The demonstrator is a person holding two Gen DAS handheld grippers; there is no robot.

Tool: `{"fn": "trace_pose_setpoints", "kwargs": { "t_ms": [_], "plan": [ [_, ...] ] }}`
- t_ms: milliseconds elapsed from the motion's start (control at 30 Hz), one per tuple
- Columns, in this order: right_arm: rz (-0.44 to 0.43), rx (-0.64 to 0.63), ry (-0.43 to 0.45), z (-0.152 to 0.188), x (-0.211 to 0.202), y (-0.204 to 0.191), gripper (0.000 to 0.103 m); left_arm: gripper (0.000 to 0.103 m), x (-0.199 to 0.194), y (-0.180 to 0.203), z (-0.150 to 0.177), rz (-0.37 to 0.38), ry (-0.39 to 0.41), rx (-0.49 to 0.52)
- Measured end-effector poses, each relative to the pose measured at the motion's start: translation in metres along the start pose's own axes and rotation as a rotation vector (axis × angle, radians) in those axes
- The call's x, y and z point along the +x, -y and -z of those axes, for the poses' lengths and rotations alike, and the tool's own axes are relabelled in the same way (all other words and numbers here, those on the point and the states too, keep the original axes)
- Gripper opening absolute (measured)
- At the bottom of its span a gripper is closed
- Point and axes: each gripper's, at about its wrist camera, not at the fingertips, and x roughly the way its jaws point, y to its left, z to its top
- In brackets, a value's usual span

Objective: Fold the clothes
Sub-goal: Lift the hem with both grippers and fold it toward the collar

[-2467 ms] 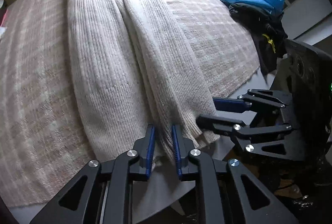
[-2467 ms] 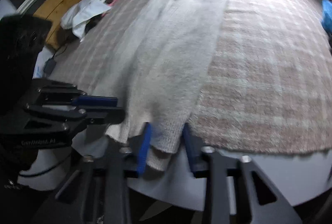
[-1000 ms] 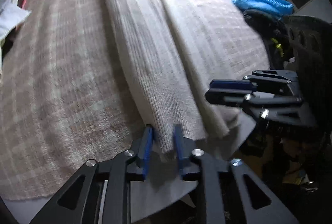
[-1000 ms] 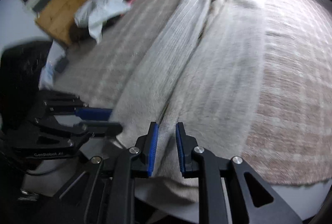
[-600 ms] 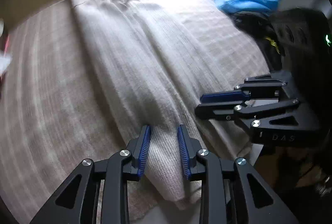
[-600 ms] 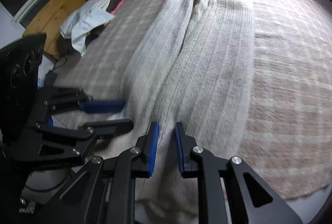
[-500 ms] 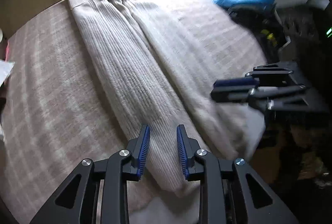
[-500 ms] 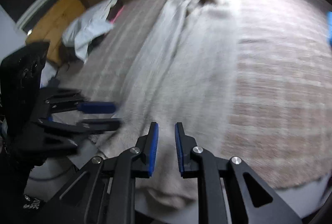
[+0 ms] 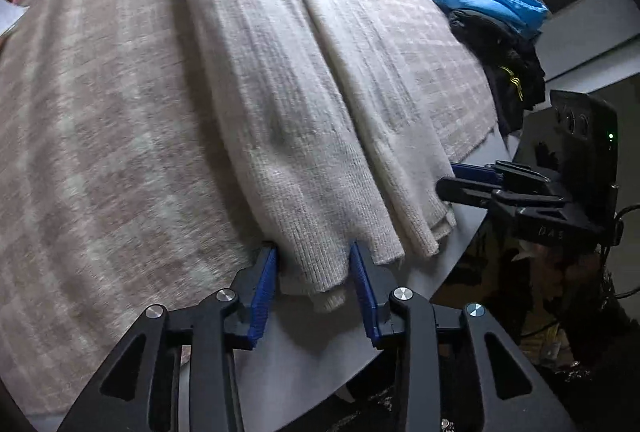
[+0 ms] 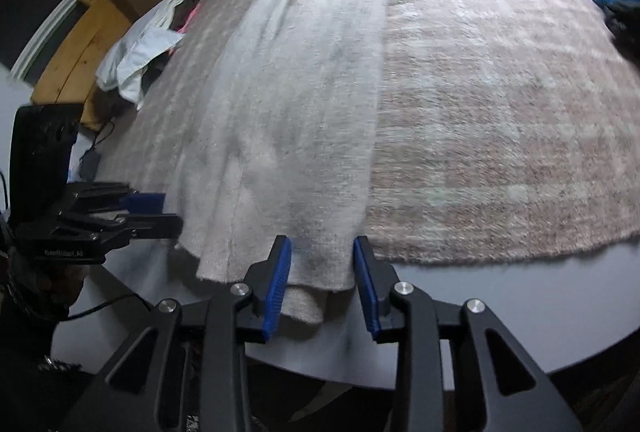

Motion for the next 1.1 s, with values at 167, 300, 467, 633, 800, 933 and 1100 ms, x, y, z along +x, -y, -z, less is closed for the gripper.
{"fn": "trace_pose_setpoints", "kwargs": {
  "t_ms": [167,300,467,633,800,933,1100],
  "plan": [
    [-0.089,0.008,-0.003,-0.006,-0.002,-0.003,0.013,0.013,-0.022,-0.002,-0.007,0.095,0.046,0.007],
    [-0.236,0.097,0.102,-0.035,-0.036,0.002,0.009,0.013,-0.064,-0.004,-0.035,0.178,0.149,0.025],
    [-0.329,0.140,0.254,-0.105,-0.079,0.007,0.008,0.013,-0.125,-0.009,-0.094,0.212,0.311,0.072],
    [-0.328,0.154,0.312,-0.185,-0.083,0.018,0.007,0.013,-0.148,-0.013,-0.171,0.176,0.411,0.084],
    [-0.327,0.166,0.358,-0.264,-0.082,0.030,0.007,0.013,-0.152,-0.043,-0.236,0.145,0.441,0.023],
    [-0.321,0.179,0.327,-0.322,-0.061,0.051,0.007,0.013,-0.136,-0.070,-0.284,0.123,0.436,-0.041],
    [-0.328,0.240,0.276,-0.380,-0.019,0.086,0.007,0.013,-0.104,-0.110,-0.336,0.109,0.404,-0.097]
  ]
}}
